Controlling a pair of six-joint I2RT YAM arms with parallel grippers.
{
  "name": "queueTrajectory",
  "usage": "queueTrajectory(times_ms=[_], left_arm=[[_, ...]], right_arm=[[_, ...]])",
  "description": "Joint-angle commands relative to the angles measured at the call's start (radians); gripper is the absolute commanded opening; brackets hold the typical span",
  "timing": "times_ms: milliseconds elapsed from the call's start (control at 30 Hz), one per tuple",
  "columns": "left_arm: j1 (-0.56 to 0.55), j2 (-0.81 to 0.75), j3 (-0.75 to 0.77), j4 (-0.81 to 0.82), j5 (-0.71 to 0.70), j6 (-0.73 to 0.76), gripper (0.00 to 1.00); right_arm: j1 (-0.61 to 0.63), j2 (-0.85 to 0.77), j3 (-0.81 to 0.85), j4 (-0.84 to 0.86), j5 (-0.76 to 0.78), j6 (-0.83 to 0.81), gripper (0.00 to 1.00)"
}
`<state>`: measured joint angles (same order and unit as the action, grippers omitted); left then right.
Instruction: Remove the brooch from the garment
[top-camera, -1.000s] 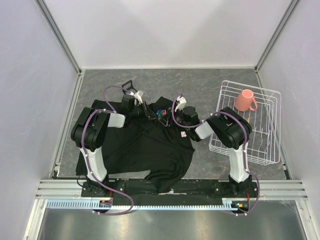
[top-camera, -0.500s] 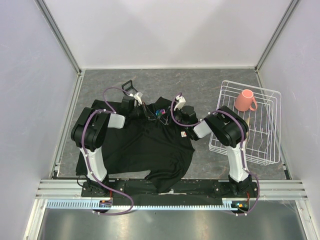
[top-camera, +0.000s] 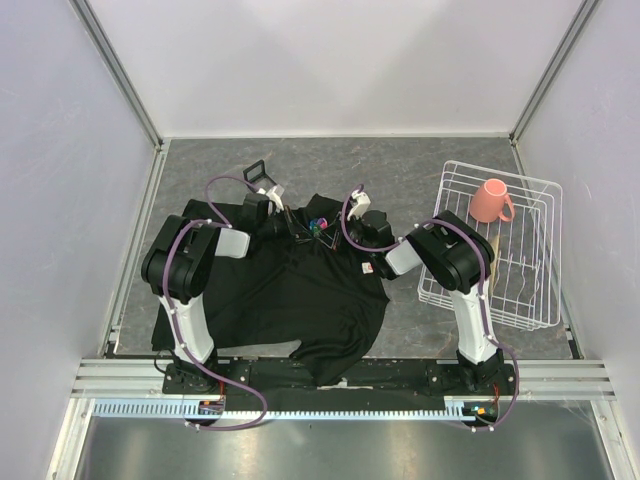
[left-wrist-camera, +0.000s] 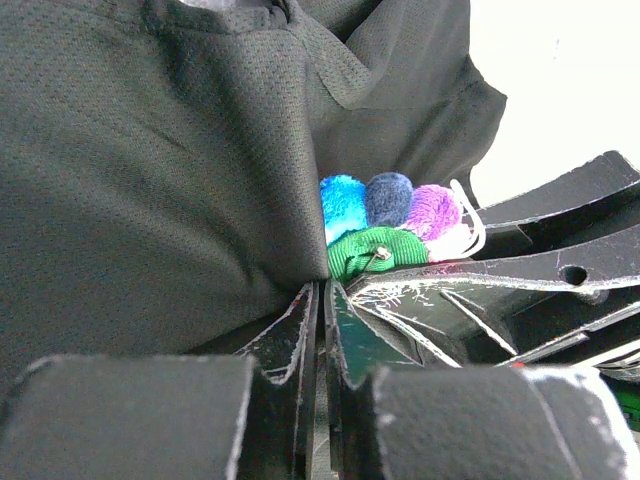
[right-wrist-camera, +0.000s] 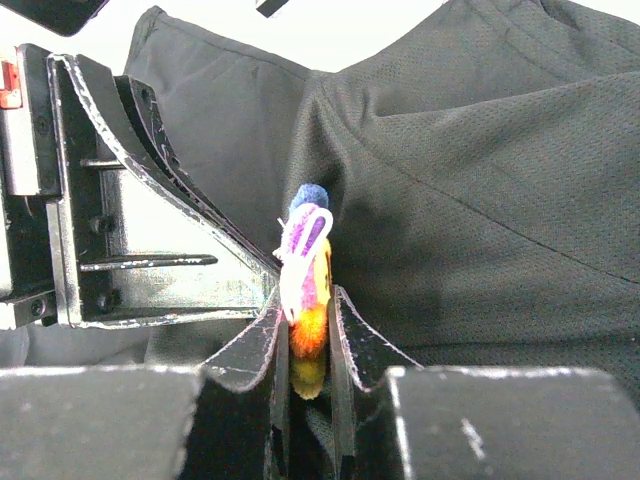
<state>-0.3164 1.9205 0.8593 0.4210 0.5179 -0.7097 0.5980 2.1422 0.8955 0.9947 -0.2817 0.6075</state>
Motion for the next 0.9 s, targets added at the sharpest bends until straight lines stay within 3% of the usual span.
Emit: queueTrajectory(times_ms=[0, 267, 300, 333, 400, 733, 867], left_arm=[[-0.007, -0.044, -0.014, 0.004, -0.025, 0.004, 0.12], [-0.007, -0.057, -0.011, -0.014, -0.048, 0.026, 0.13], [-0.007, -0.06, -0.013, -0.013, -0.05, 0.026, 0.13], [-0.007, -0.057, -0.013, -0.014, -0.052, 0.026, 0.13], [-0.009, -0.055, -0.013, -0.013, -0.052, 0.023, 0.13], [-0.007, -0.051, -0.017, -0.018, -0.067, 0.019, 0.12], [-0.009, -0.051, -0.016, -0.019, -0.062, 0.021, 0.12]], right_arm=[[0.002, 0.019, 0.017, 0.051, -0.037, 0.011, 0.0], [-0.012, 0.044, 0.013, 0.15, -0.125, 0.074, 0.0], [-0.012, 0.038, 0.01, 0.15, -0.123, 0.077, 0.07], [-0.012, 0.033, 0.006, 0.148, -0.117, 0.077, 0.38], [-0.014, 0.022, -0.001, 0.124, -0.102, 0.072, 0.48], [-0.038, -0.016, -0.04, 0.131, -0.065, 0.077, 0.52], [-0.043, -0.004, -0.038, 0.156, -0.077, 0.095, 0.46]])
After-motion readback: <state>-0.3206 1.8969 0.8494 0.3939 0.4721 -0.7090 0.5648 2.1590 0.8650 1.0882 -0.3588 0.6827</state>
